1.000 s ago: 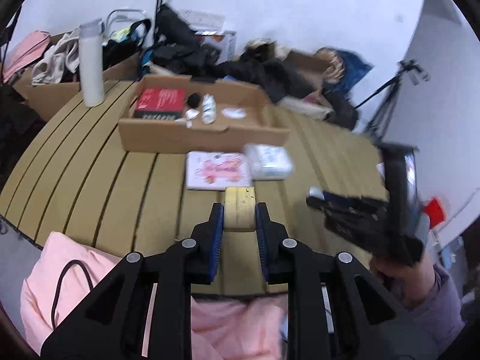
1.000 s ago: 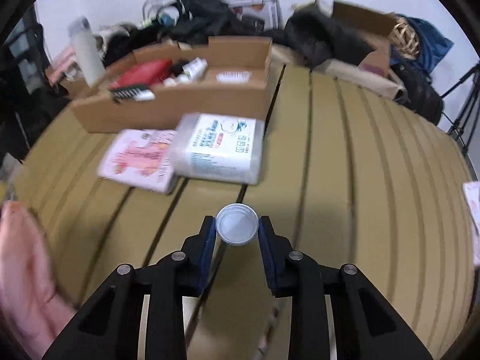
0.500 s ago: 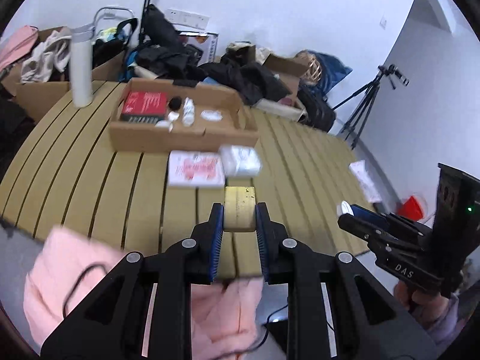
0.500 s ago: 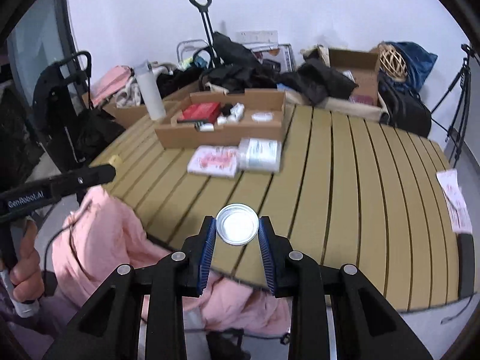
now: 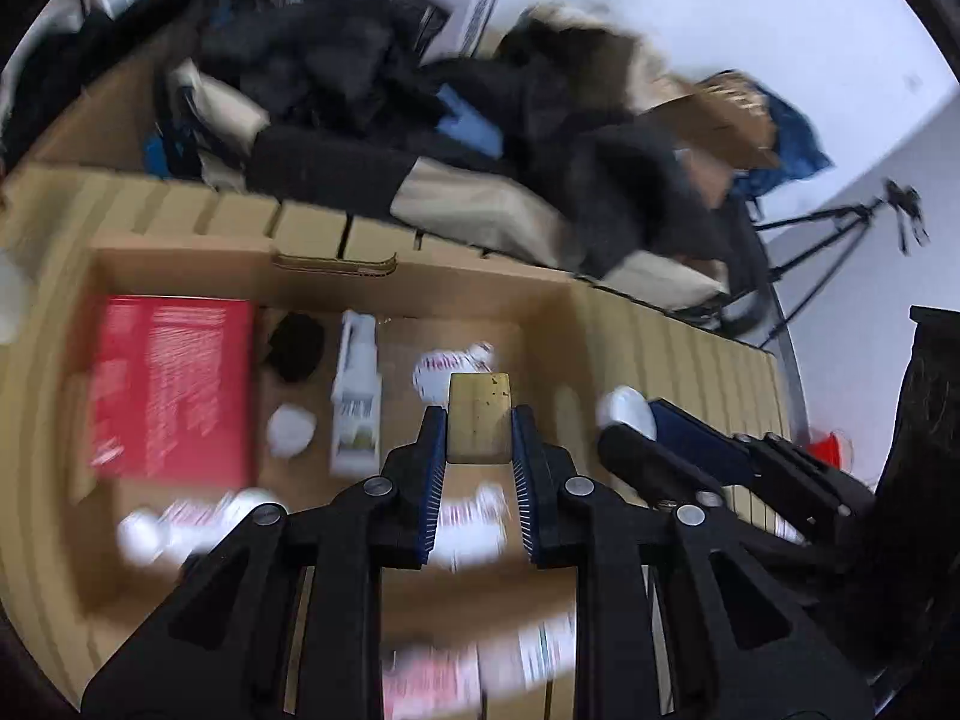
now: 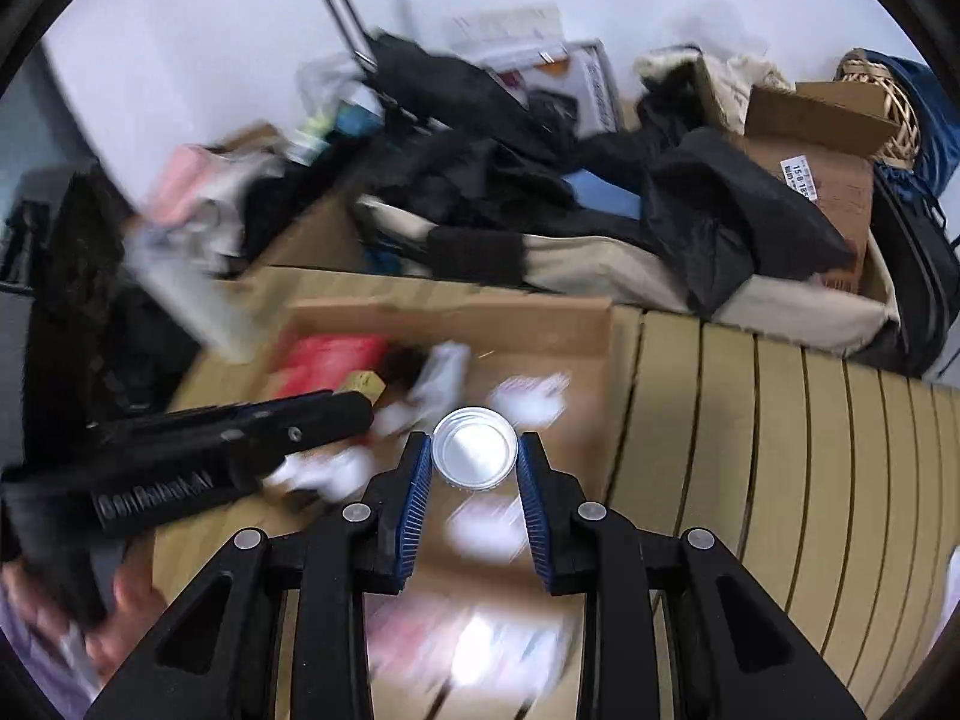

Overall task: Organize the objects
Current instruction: 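Lower the lid and wooden block into the tray and open both tools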

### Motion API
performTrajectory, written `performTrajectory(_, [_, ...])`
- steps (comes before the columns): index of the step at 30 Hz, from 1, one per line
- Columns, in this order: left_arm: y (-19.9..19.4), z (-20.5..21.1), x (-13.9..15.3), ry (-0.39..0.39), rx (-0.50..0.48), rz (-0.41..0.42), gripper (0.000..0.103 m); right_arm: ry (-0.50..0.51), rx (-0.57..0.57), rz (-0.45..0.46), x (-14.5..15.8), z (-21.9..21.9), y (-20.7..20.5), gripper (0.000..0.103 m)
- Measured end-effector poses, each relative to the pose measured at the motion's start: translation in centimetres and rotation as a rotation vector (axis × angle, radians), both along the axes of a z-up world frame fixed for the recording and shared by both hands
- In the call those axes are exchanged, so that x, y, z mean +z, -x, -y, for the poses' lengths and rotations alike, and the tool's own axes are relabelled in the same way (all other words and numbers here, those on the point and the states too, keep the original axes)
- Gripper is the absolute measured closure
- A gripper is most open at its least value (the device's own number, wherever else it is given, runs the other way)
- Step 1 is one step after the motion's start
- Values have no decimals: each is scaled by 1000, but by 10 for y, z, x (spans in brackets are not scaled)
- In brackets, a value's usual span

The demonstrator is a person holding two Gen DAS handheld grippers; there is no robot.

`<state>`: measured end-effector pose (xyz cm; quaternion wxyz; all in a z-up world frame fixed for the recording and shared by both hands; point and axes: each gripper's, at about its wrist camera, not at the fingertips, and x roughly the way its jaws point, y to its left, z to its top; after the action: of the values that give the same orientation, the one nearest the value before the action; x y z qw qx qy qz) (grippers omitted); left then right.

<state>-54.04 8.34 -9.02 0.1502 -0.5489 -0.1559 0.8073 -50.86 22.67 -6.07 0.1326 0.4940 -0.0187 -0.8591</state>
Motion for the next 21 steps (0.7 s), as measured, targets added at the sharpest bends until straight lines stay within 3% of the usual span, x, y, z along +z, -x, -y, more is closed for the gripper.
performTrajectory(3, [39,4,-38,-73,4,95,85,-77,-30,65,-42,1,42,70])
performTrajectory(6, [52,5,-49,-54,-5,86,80,-92,-24,91,-66,2,63,70])
performTrajectory(8, [50,5,-48,-41,-23,70,54,-119,4,63,-71,7,67,59])
performTrajectory(10, [45,9,-43,-14,-12,53,46,-108,25,35,-69,9,67,47])
performTrajectory(14, [35,22,-25,-25,9,56,43,-105,14,-3,-58,10,59,32])
performTrajectory(15, [30,26,-18,-21,16,60,42,-99,7,-6,-53,10,56,32])
performTrajectory(18, [8,39,7,26,7,41,24,-93,4,-7,-27,2,37,32])
performTrajectory(21, [-25,55,42,104,-12,-1,20,-114,0,-26,3,-10,15,31])
